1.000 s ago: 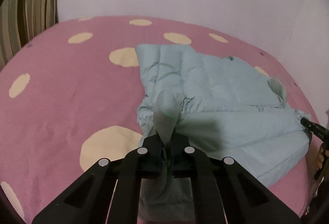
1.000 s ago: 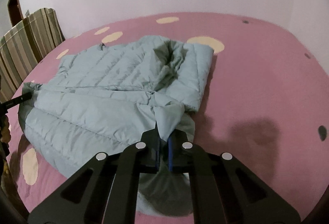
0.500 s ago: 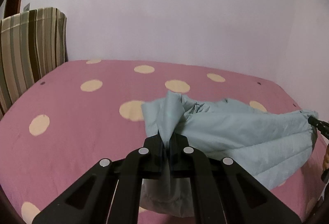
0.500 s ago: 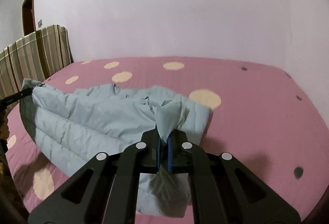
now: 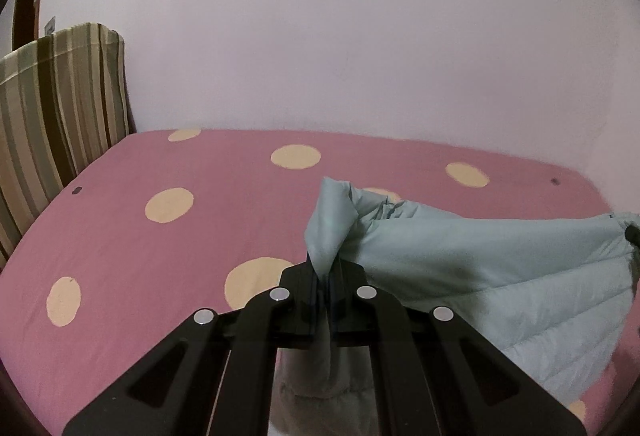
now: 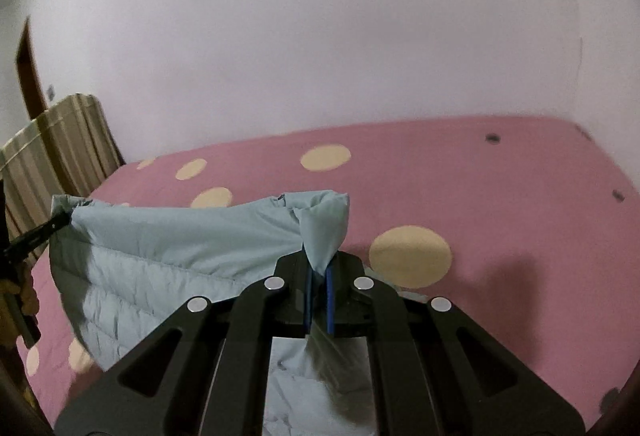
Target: Fold large clothes
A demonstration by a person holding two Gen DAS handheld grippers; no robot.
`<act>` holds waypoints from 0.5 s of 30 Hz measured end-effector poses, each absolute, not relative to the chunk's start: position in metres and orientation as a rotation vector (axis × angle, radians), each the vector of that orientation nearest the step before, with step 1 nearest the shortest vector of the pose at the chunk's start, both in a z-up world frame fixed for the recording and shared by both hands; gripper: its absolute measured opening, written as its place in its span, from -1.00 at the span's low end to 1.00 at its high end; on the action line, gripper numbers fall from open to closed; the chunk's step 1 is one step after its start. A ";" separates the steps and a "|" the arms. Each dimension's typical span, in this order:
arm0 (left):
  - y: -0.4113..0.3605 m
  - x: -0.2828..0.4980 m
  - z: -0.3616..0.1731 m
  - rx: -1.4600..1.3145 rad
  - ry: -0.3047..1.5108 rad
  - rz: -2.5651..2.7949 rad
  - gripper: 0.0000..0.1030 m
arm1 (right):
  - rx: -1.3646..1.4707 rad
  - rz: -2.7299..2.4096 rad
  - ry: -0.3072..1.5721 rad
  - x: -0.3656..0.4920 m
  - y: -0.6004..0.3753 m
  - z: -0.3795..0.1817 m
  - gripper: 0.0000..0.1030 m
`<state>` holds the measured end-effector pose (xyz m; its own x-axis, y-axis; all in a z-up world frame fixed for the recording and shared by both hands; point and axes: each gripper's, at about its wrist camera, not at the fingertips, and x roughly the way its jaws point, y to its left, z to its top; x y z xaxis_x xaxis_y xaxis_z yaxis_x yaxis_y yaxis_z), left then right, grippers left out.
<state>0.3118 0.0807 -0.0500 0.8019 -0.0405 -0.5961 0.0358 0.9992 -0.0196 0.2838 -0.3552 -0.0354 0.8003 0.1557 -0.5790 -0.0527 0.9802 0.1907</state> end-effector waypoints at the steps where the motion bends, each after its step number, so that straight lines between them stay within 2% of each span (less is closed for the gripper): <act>1: 0.077 0.322 -0.058 0.005 0.656 -0.032 -0.93 | 0.170 0.106 0.649 0.291 -0.356 -0.042 -0.91; 8: 0.064 0.378 -0.123 0.084 0.791 0.032 -0.93 | 0.164 0.055 0.785 0.345 -0.359 -0.107 -0.91; 15: 0.060 0.399 -0.176 0.130 0.884 0.073 -0.93 | 0.159 0.021 0.913 0.372 -0.361 -0.165 -0.89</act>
